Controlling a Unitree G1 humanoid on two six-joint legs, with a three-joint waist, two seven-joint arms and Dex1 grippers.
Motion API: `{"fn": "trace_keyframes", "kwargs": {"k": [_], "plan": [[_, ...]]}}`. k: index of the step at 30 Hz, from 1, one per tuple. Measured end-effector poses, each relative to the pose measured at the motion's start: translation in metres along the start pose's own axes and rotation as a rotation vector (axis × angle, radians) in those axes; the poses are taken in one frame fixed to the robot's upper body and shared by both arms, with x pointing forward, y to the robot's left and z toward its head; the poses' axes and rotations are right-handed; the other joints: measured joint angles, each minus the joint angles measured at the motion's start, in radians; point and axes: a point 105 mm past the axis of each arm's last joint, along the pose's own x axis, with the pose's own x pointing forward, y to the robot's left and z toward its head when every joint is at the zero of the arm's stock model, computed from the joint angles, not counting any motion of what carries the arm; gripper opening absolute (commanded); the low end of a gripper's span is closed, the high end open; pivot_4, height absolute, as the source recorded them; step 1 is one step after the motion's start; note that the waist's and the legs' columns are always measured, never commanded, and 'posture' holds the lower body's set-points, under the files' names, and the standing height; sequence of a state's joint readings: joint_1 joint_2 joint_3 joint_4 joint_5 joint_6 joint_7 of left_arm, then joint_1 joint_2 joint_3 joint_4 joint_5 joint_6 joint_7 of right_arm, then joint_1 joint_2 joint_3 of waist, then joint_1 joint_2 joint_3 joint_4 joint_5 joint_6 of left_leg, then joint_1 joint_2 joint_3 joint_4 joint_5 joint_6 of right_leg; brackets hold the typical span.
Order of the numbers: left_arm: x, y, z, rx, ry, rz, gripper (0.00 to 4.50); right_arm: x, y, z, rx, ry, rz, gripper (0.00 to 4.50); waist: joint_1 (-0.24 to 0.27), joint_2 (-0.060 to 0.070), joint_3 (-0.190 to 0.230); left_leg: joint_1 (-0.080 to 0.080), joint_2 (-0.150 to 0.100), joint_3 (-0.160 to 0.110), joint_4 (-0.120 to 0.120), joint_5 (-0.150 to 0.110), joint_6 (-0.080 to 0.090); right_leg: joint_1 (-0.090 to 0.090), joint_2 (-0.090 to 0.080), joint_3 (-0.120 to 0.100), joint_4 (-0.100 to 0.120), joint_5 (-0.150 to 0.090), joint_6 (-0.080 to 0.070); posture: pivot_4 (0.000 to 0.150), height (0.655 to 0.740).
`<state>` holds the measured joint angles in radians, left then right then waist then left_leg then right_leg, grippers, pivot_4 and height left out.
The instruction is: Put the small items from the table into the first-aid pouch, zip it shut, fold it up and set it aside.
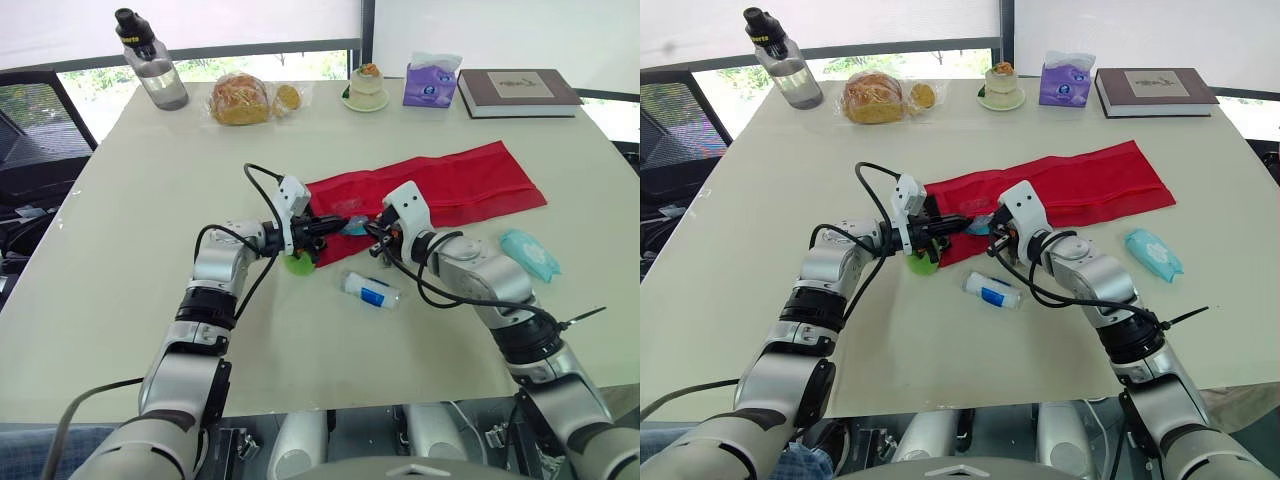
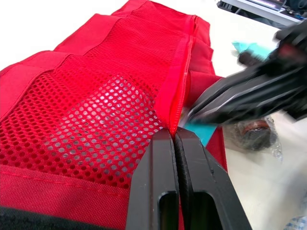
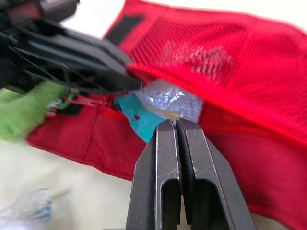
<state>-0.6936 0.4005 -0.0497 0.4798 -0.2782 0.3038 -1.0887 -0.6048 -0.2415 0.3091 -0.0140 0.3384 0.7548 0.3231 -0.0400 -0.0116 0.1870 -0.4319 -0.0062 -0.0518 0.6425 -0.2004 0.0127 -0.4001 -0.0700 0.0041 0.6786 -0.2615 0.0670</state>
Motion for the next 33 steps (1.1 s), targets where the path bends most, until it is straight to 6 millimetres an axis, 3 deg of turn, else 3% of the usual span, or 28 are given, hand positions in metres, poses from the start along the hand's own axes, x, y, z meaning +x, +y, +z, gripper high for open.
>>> {"fn": "trace_keyframes", "kwargs": {"k": [15, 22, 33], "plan": [[0.000, -0.007, -0.005, 0.008, 0.014, -0.020, 0.00, 0.036, 0.007, 0.005, -0.059, 0.005, 0.007, 0.11, -0.003, 0.000, 0.000, 0.001, 0.000, -0.001, 0.000, 0.000, 0.000, 0.000, 0.000, 0.000, 0.001, 0.000, 0.000, 0.150, 0.7332], [0.002, -0.010, -0.003, 0.020, 0.014, -0.029, 0.00, 0.056, 0.000, 0.010, -0.066, -0.016, -0.070, 0.11, -0.003, 0.000, 0.000, 0.001, 0.000, -0.001, 0.000, 0.002, -0.003, 0.000, 0.000, 0.000, 0.001, 0.001, -0.001, 0.150, 0.7332], [0.000, -0.009, -0.003, 0.029, 0.014, -0.026, 0.00, 0.055, -0.003, 0.016, -0.009, -0.097, -0.111, 0.11, -0.003, 0.000, 0.000, 0.001, 0.000, -0.005, -0.002, 0.002, -0.004, -0.001, 0.000, 0.001, 0.001, 0.001, -0.001, 0.150, 0.7332]]}}
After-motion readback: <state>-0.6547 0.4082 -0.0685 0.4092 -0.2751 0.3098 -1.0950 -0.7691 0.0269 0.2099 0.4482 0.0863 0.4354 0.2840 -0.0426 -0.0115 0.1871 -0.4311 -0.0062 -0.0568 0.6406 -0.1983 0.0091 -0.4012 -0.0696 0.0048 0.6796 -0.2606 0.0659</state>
